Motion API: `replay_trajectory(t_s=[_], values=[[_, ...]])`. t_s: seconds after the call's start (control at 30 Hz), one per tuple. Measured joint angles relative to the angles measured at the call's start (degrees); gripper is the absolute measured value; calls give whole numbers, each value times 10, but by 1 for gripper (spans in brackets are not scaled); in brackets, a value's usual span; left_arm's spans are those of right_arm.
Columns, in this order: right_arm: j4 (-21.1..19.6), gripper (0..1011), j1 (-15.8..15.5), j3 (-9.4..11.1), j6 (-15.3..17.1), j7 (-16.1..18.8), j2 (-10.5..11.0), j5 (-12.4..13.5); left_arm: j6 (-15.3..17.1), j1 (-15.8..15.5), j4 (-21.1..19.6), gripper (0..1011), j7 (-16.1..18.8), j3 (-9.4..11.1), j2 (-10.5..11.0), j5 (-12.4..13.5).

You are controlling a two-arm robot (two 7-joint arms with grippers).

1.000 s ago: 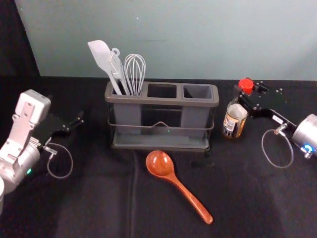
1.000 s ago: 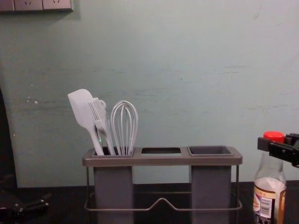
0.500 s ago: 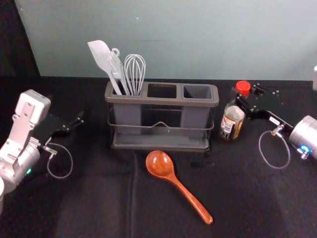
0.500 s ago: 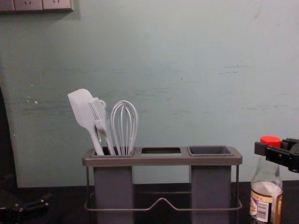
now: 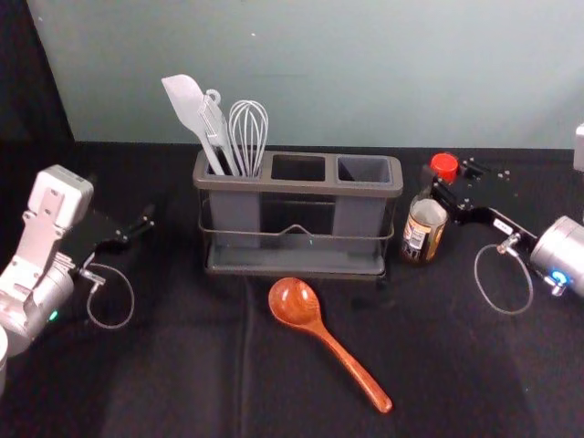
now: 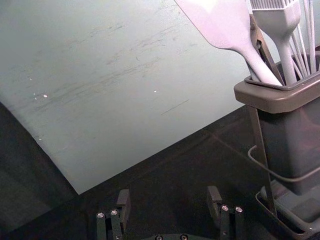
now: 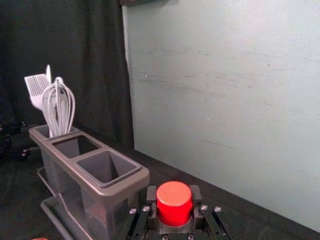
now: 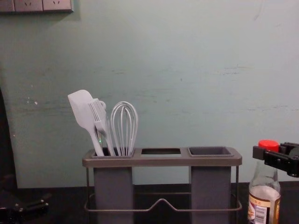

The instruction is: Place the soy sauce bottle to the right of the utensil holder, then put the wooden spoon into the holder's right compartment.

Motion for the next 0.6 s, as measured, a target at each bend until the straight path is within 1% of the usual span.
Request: replay_trajectory(t_s=[0.57,0.6], values=[[3,392,0,-2,-3,3,0,2,0,0,0,1005,0,0,0,0],[3,432,0,-2,-2,3,0,2,0,0,0,1005,0,0,0,0]])
